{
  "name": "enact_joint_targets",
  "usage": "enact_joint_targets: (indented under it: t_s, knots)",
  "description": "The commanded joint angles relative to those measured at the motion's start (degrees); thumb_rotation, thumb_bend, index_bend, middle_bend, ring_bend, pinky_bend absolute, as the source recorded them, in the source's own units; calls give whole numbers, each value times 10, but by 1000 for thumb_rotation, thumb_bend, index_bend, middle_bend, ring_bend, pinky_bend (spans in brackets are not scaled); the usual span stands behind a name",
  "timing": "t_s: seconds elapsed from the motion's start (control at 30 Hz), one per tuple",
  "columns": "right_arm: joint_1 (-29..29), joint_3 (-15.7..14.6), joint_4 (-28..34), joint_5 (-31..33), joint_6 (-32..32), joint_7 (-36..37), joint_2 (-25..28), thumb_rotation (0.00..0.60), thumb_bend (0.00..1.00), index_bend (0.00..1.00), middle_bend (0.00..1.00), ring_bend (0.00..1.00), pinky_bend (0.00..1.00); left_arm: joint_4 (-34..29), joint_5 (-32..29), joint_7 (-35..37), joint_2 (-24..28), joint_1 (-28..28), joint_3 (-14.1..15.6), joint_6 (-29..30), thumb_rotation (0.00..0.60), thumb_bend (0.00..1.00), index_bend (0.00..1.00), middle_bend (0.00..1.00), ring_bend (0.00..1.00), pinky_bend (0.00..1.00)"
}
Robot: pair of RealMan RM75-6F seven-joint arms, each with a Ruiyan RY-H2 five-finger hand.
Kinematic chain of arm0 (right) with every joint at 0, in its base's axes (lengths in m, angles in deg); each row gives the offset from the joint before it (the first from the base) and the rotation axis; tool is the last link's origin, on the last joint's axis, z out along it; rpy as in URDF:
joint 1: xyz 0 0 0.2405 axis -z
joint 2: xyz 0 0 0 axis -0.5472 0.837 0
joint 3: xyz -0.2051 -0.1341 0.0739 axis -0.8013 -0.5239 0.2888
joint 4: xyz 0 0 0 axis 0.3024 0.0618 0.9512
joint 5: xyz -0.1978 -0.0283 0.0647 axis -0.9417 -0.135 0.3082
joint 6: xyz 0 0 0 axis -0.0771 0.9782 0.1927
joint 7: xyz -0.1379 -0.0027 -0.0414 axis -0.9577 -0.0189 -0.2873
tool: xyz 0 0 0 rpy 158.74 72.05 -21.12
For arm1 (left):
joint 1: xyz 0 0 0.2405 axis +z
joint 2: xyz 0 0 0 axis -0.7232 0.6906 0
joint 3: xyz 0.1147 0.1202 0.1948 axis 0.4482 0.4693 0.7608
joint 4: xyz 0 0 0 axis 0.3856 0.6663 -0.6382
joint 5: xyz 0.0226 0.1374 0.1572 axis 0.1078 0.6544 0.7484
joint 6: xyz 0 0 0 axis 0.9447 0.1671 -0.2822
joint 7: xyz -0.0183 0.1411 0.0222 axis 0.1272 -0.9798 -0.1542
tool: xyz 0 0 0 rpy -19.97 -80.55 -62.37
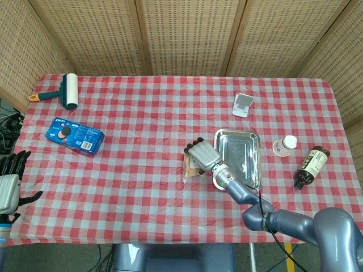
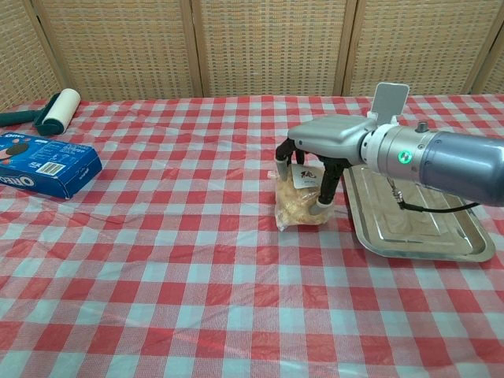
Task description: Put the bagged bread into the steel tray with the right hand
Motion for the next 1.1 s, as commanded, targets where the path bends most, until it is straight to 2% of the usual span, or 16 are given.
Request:
enact_joint_targets:
  t_s: [0.03, 0.37, 0.67, 0.87, 1.1]
  knots:
    - [6, 6, 29, -3, -18, -7, 23, 600, 115, 501, 434, 355, 292, -1, 1, 0, 0, 0, 0, 1, 600, 43, 0, 0, 0, 0]
    - [31, 12, 80, 20, -46, -27, 95, 600, 115, 496, 426, 355, 292, -3, 3, -2, 0, 1, 2, 4, 600, 43, 0, 0, 0, 0]
    - [64, -8, 40, 40, -49, -8, 117, 600, 115, 501, 423, 355, 292, -7, 11, -10, -1, 2, 5, 8, 600, 43, 0, 0, 0, 0]
    - [85, -25, 5, 37, -45, 22, 113, 600, 115, 500, 419, 355, 292, -9, 14, -14, -2, 2, 7, 9, 600, 43, 0, 0, 0, 0]
    - [93, -32, -9, 24, -46, 44, 101, 600, 115, 490, 409, 355, 291, -9, 15, -16, -3, 1, 8, 9, 600, 43, 0, 0, 0, 0]
